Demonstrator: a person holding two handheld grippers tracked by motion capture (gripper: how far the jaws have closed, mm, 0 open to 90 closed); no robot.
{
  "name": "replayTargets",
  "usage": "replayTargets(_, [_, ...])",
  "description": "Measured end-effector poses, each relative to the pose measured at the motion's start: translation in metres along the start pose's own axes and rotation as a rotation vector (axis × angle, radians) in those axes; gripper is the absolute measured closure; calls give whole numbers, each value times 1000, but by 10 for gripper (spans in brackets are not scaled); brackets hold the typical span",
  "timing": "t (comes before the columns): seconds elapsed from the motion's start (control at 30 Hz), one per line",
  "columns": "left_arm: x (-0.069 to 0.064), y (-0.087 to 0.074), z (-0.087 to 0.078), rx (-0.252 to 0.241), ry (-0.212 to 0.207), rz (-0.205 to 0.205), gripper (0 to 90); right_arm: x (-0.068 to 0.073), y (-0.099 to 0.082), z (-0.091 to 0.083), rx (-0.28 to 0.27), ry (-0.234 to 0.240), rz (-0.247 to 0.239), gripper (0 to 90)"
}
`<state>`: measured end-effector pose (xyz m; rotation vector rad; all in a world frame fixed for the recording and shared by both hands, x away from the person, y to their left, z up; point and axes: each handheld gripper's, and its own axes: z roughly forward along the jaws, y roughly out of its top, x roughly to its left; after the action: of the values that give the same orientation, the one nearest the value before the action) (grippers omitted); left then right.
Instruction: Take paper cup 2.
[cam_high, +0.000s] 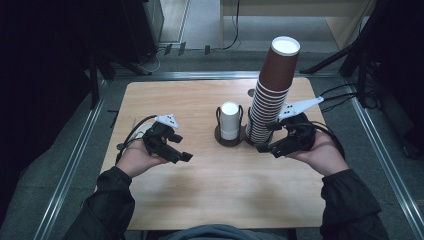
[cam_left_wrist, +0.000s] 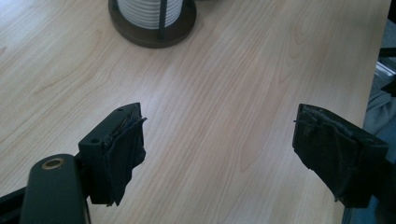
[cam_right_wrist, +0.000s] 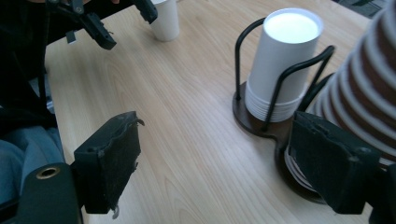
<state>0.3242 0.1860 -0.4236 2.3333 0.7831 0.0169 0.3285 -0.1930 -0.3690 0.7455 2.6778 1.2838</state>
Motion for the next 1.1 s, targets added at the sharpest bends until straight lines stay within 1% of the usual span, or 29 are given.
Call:
replayTargets(0.17, [-6, 1, 5, 4, -14, 12, 167, -3, 12, -25, -6, -18, -9, 168])
replayTargets(0.3, [-9, 3, 8, 12, -23, 27, 167, -8, 21, -46, -30, -63, -24, 169])
replayTargets(0.43, [-11, 4, 11, 9, -28, 34, 168, -14, 29, -61, -41, -89, -30, 169])
replayTargets(0.5, [-12, 4, 13, 11, -31, 43, 170, -17, 33, -68, -48, -101, -29, 169])
replayTargets(0.53, [-13, 4, 15, 11, -30, 46, 171, -19, 35, -71, -53, -102, -29, 169])
replayTargets(0.6, [-14, 3, 18, 3, -41, 46, 177, -25, 39, -78, -64, -93, -30, 169])
replayTargets(0.63, [-15, 3, 20, 4, -49, 47, 214, -28, 40, -81, -68, -90, -37, 169])
replayTargets(0.7, [-17, 3, 24, 18, -54, 58, 224, -34, 43, -86, -74, -109, -39, 169])
replayTargets(0.77, [-19, 3, 27, 23, -59, 68, 224, -41, 46, -90, -78, -121, -28, 169])
replayTargets(0.87, [-21, 3, 30, 25, -62, 66, 224, -50, 52, -95, -87, -151, -10, 166])
replayTargets(0.93, [-21, 4, 32, 31, -69, 71, 224, -55, 58, -96, -105, -152, 0, 161])
replayTargets(0.97, [-22, 4, 33, 35, -71, 75, 224, -57, 62, -96, -108, -160, 2, 160])
replayTargets(1.03, [-23, 3, 35, 42, -75, 76, 225, -59, 69, -95, -106, -180, -8, 155])
replayTargets(1.1, [-25, 3, 37, 48, -80, 81, 228, -61, 75, -93, -99, -209, -30, 155])
